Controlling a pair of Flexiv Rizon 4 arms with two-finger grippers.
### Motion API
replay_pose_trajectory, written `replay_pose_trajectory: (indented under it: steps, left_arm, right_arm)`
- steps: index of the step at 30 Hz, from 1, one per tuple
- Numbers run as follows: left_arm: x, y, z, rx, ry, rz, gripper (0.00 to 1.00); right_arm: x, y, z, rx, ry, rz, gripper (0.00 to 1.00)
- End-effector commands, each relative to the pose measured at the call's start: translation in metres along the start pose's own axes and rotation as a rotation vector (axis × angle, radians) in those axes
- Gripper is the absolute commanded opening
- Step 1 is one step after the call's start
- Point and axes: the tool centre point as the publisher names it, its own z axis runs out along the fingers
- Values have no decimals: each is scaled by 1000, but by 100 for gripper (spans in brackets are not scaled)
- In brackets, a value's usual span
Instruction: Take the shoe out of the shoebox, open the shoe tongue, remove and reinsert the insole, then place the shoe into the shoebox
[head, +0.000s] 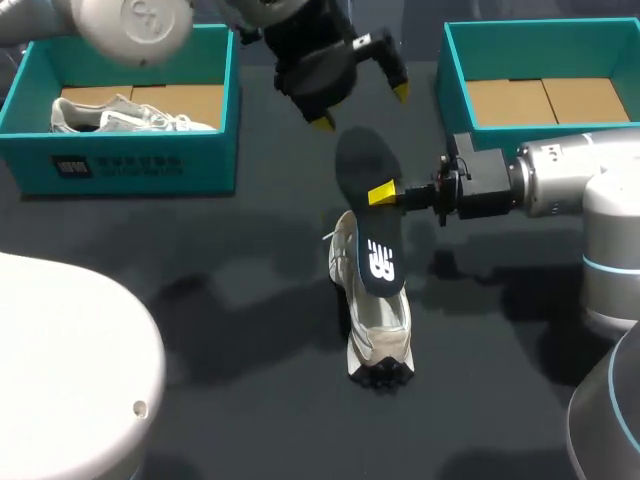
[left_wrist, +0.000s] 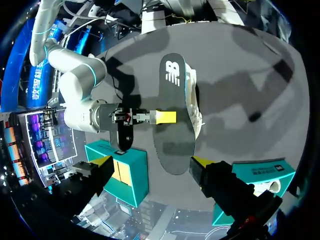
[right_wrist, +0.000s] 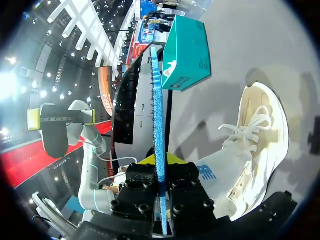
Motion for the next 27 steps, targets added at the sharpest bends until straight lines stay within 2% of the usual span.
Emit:
replay_pose_trajectory:
  steps: [1,6,13,27]
  left_arm:
    - [-11,18,-5,62,451,14,100]
    - [-19,15,-13,84,488,45,100]
    - [-29,15,-10,70,528,55,100]
    - [-29,12,2,103,493,21,100]
  right_arm:
    - [0,0,1,-1,-3,1,0]
    - [0,0,1,-1,-3,1,0]
    - [0,0,1,-1,-3,1,0]
    - [0,0,1,-1,-3,1,0]
